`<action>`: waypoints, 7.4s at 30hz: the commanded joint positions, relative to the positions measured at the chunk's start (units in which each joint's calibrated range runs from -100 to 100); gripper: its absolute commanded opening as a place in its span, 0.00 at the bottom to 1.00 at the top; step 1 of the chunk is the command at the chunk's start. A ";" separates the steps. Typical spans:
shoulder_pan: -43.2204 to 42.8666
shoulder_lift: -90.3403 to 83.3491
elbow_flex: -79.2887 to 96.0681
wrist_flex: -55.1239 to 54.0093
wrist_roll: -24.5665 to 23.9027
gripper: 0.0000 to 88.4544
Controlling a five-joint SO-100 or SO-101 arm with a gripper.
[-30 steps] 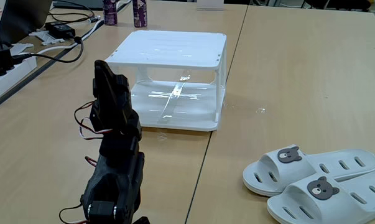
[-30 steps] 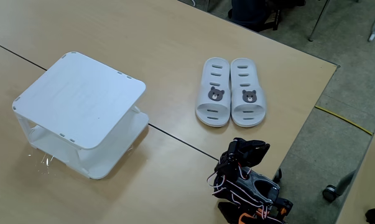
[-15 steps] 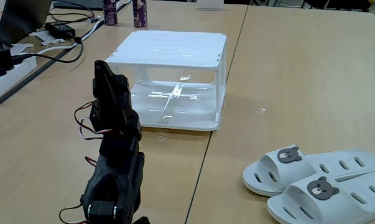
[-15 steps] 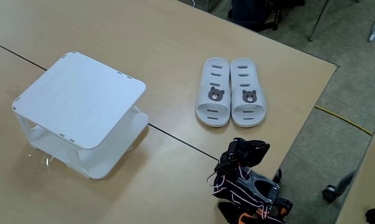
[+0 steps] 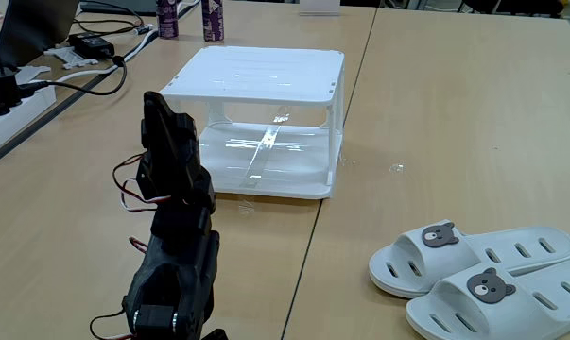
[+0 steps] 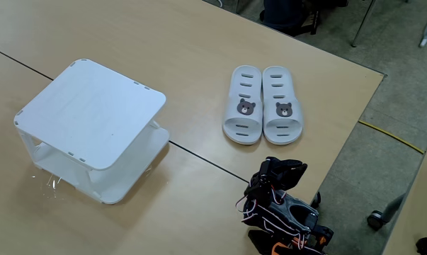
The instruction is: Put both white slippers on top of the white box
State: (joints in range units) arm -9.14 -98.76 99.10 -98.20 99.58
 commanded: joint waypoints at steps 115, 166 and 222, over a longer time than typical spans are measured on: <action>50.34 143.15 -73.98 30.47 0.42 0.01; 10.62 88.62 -118.90 108.29 0.42 0.01; -4.51 138.18 -161.21 108.03 0.42 0.01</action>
State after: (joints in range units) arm -12.73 42.19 -54.54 10.30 99.58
